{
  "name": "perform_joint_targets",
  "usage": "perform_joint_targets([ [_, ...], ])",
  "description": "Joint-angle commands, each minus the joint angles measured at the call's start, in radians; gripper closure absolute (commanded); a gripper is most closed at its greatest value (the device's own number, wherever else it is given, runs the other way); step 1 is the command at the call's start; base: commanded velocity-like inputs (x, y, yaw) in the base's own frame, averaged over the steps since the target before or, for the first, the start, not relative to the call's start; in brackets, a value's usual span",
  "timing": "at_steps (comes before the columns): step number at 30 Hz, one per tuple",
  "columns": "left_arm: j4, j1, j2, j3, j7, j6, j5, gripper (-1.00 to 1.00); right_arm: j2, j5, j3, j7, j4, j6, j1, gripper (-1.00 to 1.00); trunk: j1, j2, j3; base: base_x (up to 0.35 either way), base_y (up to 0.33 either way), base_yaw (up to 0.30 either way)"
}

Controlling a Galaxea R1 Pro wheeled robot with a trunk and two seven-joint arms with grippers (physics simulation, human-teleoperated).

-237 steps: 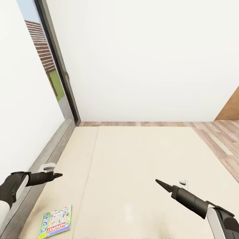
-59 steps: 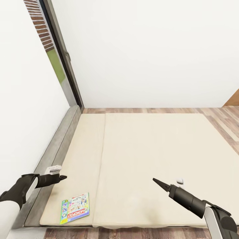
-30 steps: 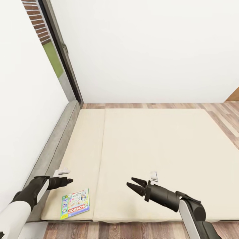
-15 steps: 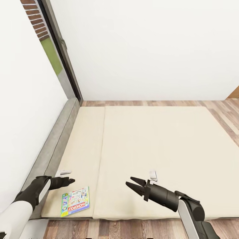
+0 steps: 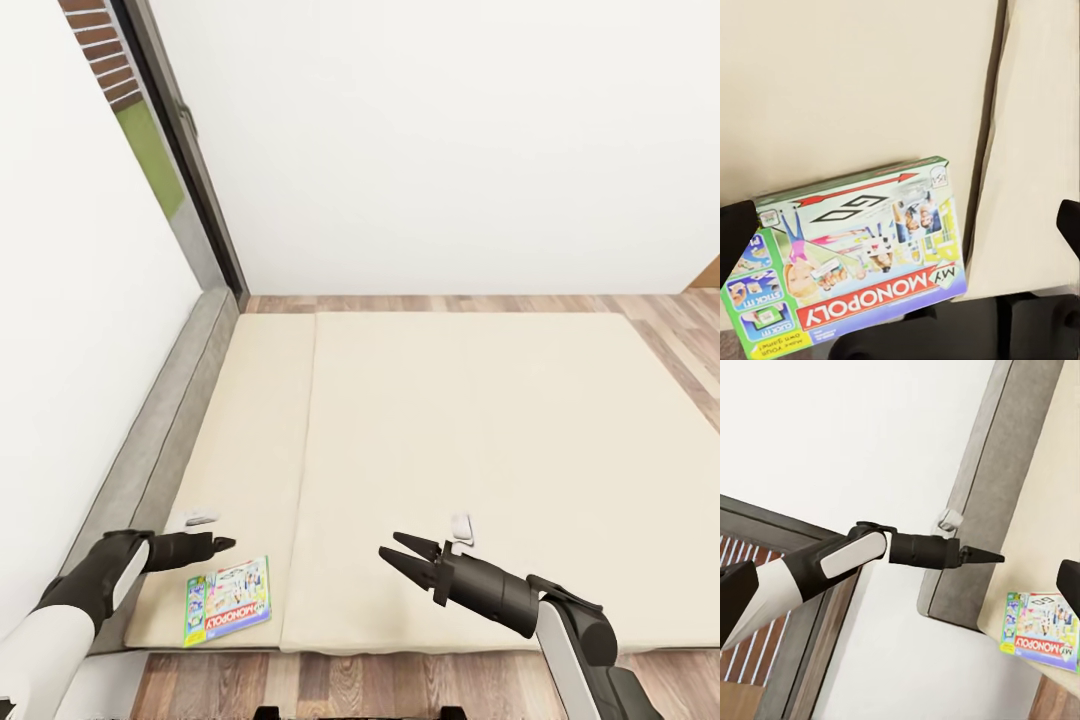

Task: Put all the toys in the child's room - the three board games (two on the bed and one on the table), the two jigsaw puzzles on the table, and the tennis ball on the table - inside the toy box on the table in the child's room.

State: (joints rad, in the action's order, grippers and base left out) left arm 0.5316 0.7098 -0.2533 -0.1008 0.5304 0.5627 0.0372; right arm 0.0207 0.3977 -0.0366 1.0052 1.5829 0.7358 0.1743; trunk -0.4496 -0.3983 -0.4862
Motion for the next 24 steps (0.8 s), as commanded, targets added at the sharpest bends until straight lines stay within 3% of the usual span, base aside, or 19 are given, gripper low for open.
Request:
perform_joint_targets([
  [1, 0.0, 0.0, -0.001, -0.004, 0.014, 0.01, 0.003, -1.0, 0.001, 0.003, -0.002, 0.002, 0.0, 0.006, 0.001, -1.0, 0.0, -0.002, -0.003, 0.0, 0.0, 0.0],
  [10, -0.001, 0.002, -0.026, -0.009, 0.032, 0.019, 0.005, -1.0, 0.001, 0.003, 0.0, 0.0, 0.0, 0.005, 0.001, -1.0, 0.0, -0.002, -0.018, 0.0, 0.0, 0.0],
  [24, -0.001, 0.002, -0.029, -0.01, 0.026, 0.036, 0.007, -1.0, 0.001, 0.003, 0.0, -0.003, 0.0, 0.004, 0.001, -1.0, 0.0, -0.002, -0.041, 0.0, 0.0, 0.0],
])
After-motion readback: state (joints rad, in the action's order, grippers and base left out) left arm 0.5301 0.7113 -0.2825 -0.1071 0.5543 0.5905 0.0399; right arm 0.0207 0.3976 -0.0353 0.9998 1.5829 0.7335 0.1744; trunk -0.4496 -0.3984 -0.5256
